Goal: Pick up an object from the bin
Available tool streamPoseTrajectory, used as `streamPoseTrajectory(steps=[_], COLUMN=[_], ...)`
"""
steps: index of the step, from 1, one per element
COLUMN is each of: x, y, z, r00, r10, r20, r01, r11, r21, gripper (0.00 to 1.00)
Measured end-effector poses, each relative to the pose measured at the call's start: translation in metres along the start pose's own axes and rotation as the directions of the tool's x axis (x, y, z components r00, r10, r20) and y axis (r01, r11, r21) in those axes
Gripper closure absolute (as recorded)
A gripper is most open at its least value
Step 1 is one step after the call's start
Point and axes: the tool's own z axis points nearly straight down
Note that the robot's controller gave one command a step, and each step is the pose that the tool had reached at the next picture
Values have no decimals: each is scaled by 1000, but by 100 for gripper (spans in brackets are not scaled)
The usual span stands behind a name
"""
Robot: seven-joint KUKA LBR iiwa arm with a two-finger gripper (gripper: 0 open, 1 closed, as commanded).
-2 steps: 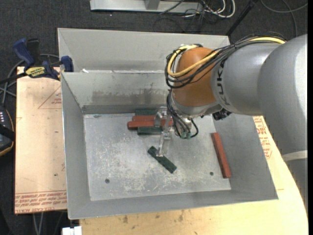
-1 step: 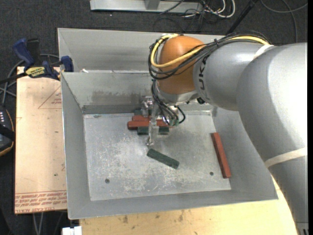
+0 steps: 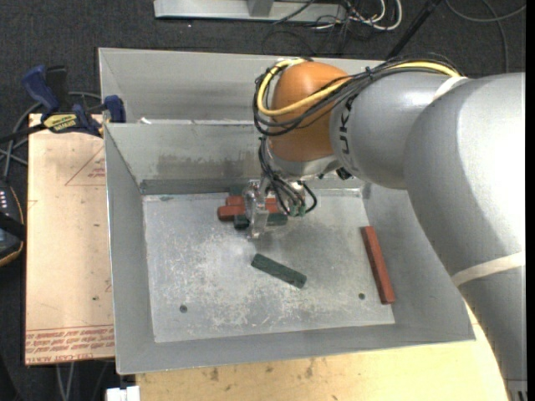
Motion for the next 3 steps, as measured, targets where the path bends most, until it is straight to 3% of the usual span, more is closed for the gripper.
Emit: streamPoseTrajectory(steps=[1,2,3], x=[9,11,9], y=[-8,-8,11], z=[-103,-99,-297], r00=[989,989,961], r10=[-148,-147,-275], r20=[20,13,23], r01=[148,147,275], r11=[989,989,961], r21=[3,2,5], gripper=[100,100,100])
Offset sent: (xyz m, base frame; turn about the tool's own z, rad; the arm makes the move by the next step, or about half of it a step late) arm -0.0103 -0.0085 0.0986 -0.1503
